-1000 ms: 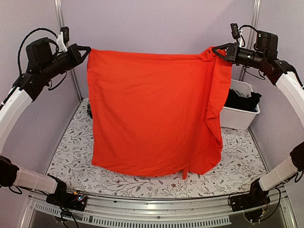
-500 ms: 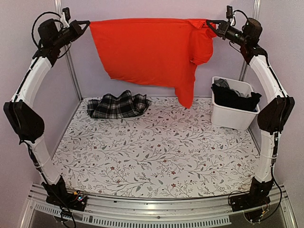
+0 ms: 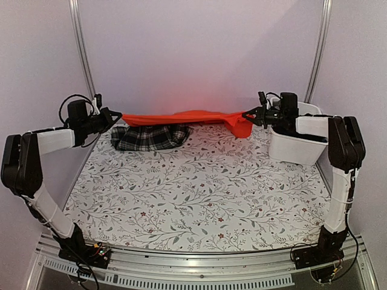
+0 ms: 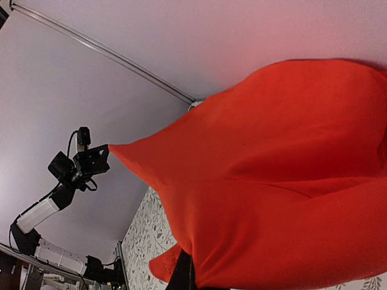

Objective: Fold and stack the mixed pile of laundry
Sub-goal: Flatten out the crumpled T-shirt at the center of the board.

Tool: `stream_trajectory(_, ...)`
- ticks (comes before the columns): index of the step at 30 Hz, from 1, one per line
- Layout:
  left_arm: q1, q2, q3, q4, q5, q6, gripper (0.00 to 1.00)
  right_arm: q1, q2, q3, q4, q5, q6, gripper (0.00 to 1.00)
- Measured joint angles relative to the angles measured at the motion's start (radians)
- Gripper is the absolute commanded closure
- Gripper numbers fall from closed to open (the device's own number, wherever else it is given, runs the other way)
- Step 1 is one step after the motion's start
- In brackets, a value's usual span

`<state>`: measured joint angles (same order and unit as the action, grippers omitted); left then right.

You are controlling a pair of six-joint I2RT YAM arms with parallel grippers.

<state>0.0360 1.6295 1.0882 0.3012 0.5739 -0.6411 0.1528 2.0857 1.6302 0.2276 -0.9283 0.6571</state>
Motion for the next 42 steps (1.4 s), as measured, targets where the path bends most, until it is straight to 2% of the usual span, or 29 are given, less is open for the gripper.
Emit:
stream_trajectory(4,0.002,-0.049,-0.046,-0.006,-0.006,0.01,1.0,0.031,-0.077,-0.221,-0.02,0.0,-0.037,1.0)
stream_trajectory(10,0.008,-0.176,-0.045,-0.011,-0.004,0.026,1.0,0.027,-0.246,-0.256,-0.028,-0.002,-0.085,1.0)
stream_trajectory(15,0.007,-0.37,-0.065,-0.086,-0.014,0.053,1.0,0.029,-0.451,-0.336,-0.056,-0.001,-0.132,1.0)
stream_trajectory(21,-0.046,-0.68,-0.322,-0.106,-0.041,0.045,1.0,0.088,-0.687,-0.659,-0.056,0.017,-0.153,1.0)
stream_trajectory(26,-0.095,-0.843,-0.646,-0.172,-0.082,-0.029,1.0,0.144,-0.733,-0.927,-0.054,0.05,-0.15,1.0)
stream_trajectory(29,-0.12,-0.954,-0.779,-0.255,-0.117,-0.077,1.0,0.148,-0.75,-1.062,-0.056,0.071,-0.135,1.0)
stream_trajectory(35,-0.161,-1.162,-0.838,-0.423,-0.204,-0.164,1.0,0.157,-0.858,-1.188,-0.064,0.102,-0.103,0.99)
stream_trajectory(42,-0.262,-1.179,-0.831,-0.604,-0.301,-0.266,1.0,0.184,-1.003,-1.244,-0.135,0.143,-0.078,0.97)
